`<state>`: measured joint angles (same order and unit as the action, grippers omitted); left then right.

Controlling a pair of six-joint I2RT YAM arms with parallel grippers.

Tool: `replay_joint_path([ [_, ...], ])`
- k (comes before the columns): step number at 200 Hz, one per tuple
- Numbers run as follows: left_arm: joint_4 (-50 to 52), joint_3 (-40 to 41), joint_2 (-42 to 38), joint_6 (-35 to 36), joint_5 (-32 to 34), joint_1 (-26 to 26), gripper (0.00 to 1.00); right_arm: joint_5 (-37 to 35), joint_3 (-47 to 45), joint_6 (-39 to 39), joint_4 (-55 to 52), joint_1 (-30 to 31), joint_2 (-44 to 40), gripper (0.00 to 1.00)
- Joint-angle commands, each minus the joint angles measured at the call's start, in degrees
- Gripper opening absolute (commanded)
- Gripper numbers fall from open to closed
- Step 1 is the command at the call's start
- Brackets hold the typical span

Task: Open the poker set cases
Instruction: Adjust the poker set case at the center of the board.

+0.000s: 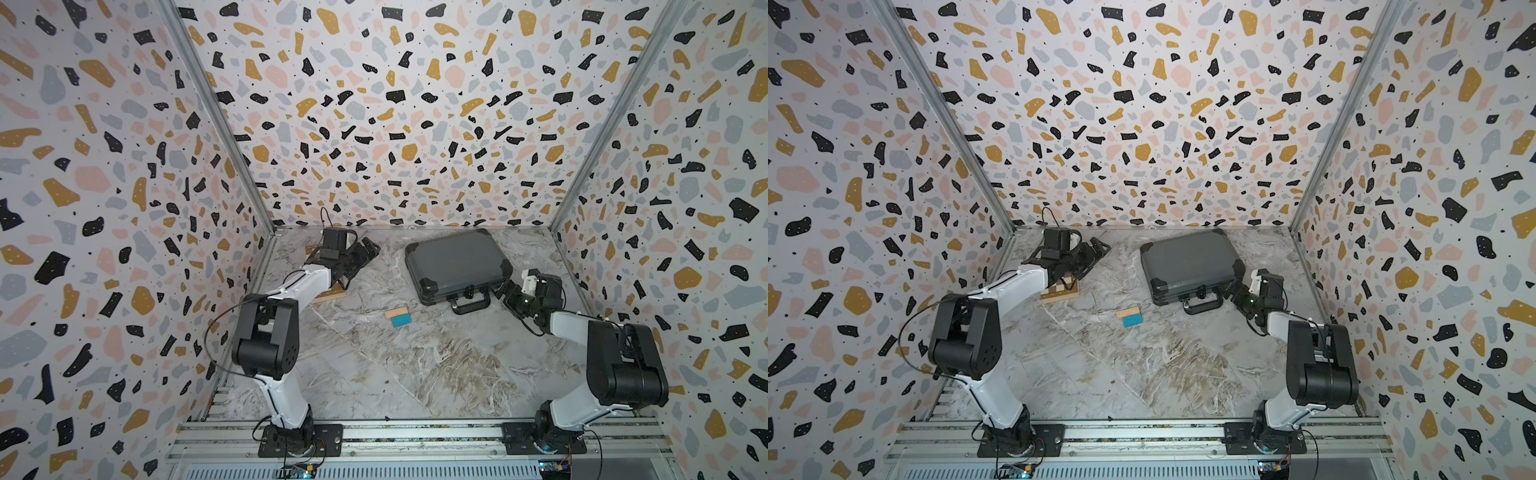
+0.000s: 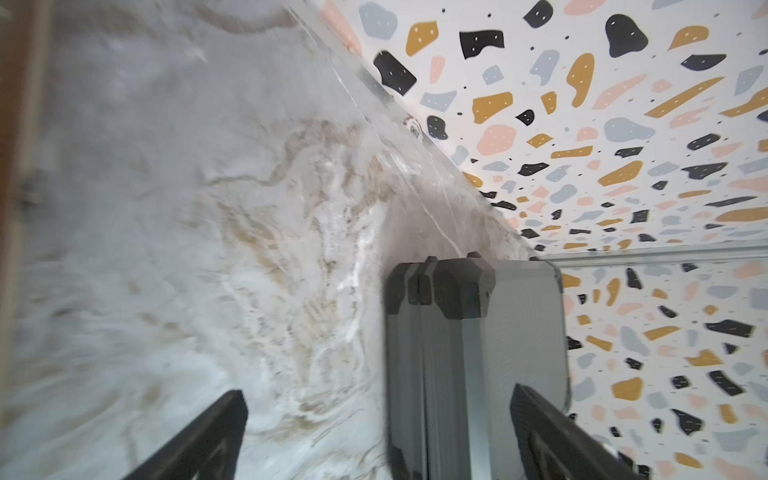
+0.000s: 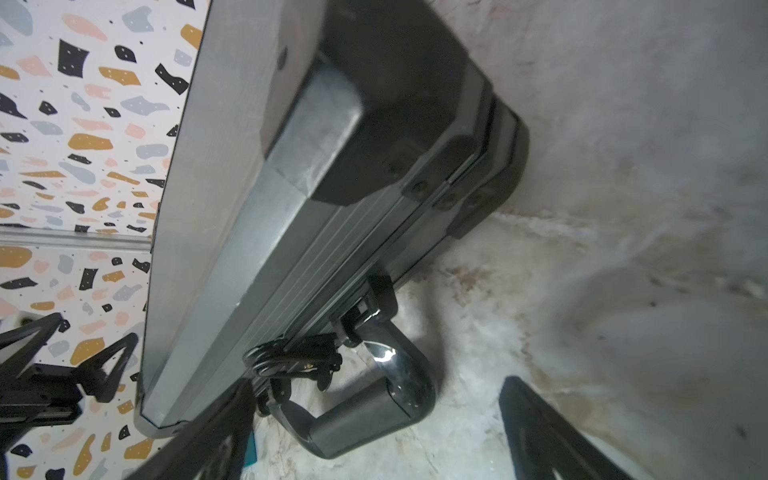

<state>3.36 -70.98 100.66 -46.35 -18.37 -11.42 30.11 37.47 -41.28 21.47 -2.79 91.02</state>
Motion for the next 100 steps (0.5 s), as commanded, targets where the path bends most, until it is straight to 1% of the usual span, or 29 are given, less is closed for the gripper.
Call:
replay_joint_path([
  [1, 6.4, 3.92, -3.35, 6.45, 2.91, -1.5, 0.99, 0.77, 0.28, 1.71, 8.41, 1.83, 2.59, 0.95],
  [23, 5.78, 7.96, -6.72, 6.1, 4.04, -1.5, 0.99, 1.96, 1.33, 1.73, 11.21, 3.37, 4.98, 0.95],
  [37, 4.55, 10.59, -8.37, 5.8, 6.39, -1.5, 0.99, 2.08, 2.08, 2.54, 10.87, 4.94, 5.39, 0.95],
  [57, 3.6, 12.59, -9.94, 5.5, 8.51, -1.5, 0.99, 2.03, 2.39, 3.29, 10.37, 6.84, 5.05, 0.95],
  [100, 0.8, 15.32, -11.63, 3.35, 10.21, -1.5, 0.99, 0.94, 2.4, 4.6, 7.8, 10.85, 2.66, 0.95],
])
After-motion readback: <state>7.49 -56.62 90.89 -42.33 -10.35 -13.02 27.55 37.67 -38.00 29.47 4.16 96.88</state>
